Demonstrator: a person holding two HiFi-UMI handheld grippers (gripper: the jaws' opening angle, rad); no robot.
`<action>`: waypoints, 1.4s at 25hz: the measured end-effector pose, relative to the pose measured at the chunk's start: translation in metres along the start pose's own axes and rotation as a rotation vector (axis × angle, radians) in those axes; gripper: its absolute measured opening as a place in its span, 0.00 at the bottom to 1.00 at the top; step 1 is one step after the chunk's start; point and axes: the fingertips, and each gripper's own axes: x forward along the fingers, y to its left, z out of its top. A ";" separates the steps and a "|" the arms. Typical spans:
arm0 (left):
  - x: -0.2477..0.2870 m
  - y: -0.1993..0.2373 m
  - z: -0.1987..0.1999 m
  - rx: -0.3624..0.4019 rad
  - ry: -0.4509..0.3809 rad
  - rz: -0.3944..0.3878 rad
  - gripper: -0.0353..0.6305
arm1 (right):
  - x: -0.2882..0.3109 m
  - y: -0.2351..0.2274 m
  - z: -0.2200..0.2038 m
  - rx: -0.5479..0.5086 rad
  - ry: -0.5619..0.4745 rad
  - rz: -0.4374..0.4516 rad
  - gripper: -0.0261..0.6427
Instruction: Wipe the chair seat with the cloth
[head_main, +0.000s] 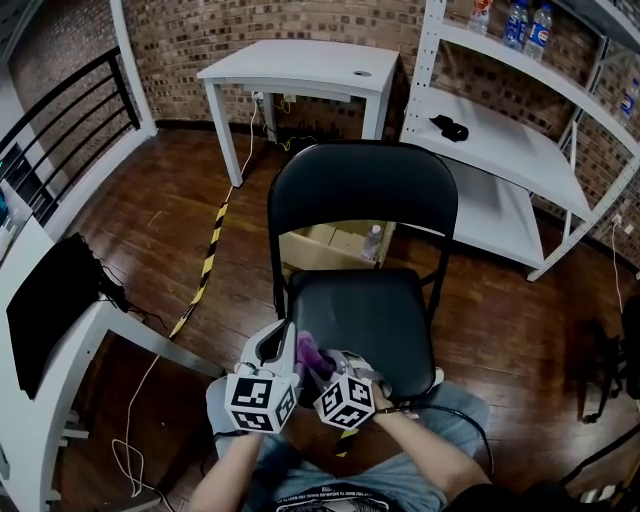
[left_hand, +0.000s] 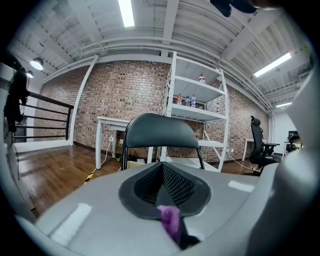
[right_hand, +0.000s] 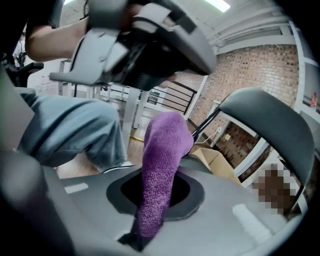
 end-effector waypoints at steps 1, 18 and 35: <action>0.003 0.000 0.001 -0.002 -0.002 -0.003 0.06 | 0.001 -0.021 0.003 0.003 -0.004 -0.028 0.10; 0.030 -0.009 -0.016 -0.011 0.065 -0.052 0.06 | 0.097 -0.218 -0.065 0.014 0.215 -0.174 0.10; 0.025 -0.003 -0.026 -0.013 0.074 -0.021 0.06 | 0.094 -0.178 -0.087 -0.070 0.276 -0.104 0.10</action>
